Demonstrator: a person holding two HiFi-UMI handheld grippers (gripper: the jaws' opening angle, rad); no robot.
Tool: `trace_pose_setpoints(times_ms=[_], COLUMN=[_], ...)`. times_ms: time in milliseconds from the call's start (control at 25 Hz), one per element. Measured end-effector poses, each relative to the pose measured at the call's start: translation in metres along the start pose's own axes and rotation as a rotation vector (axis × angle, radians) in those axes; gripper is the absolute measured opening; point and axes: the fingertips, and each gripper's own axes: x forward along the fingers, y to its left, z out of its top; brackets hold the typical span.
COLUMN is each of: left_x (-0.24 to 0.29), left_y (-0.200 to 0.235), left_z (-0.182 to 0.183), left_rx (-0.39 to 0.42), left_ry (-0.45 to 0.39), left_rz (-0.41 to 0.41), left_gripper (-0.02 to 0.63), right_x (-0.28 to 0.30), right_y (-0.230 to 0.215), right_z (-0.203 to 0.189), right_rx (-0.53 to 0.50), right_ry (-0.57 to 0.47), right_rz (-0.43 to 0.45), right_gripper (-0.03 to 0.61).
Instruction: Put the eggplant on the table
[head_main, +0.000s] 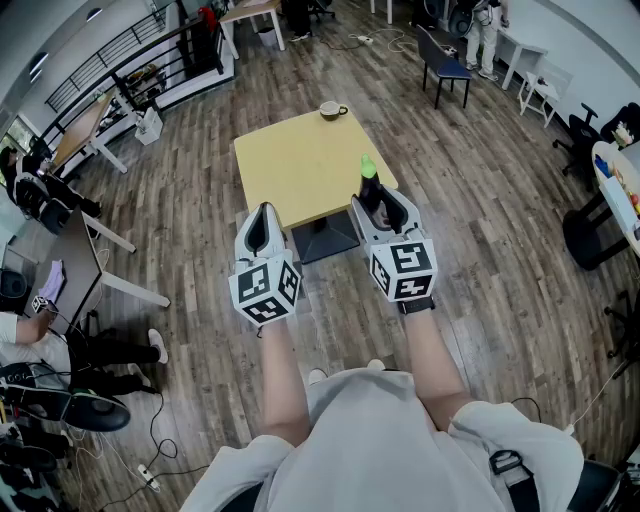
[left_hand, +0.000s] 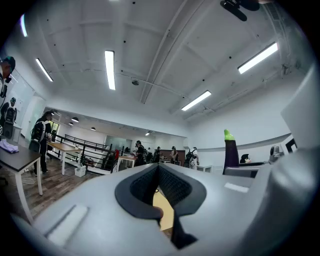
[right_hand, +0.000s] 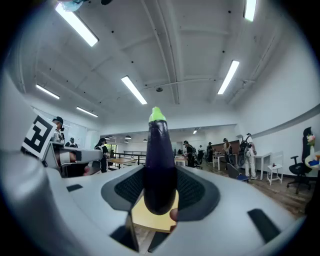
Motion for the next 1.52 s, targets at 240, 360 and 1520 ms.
trace_pose_setpoints(times_ms=[240,360,1520], left_x=[0.004,0.01,0.274], left_y=[-0.036,-0.04,0.137], left_z=[-0.02,-0.047,-0.005], left_rx=[0.001,-0.01,-0.018], left_ry=[0.01,0.093,-0.014], left_rz=[0.016,0.032,-0.015], left_gripper=[0.009,0.009,0.009], right_x=[-0.005,-0.002,0.324], right_y=[-0.032,-0.044,-0.016], right_z=[-0.016,-0.033,-0.001], right_rx=[0.039,0.101,0.022], right_ry=[0.004,0.027,0.007], right_rz=[0.021,0.027,0.097], right_gripper=[0.196,0.196,0.197])
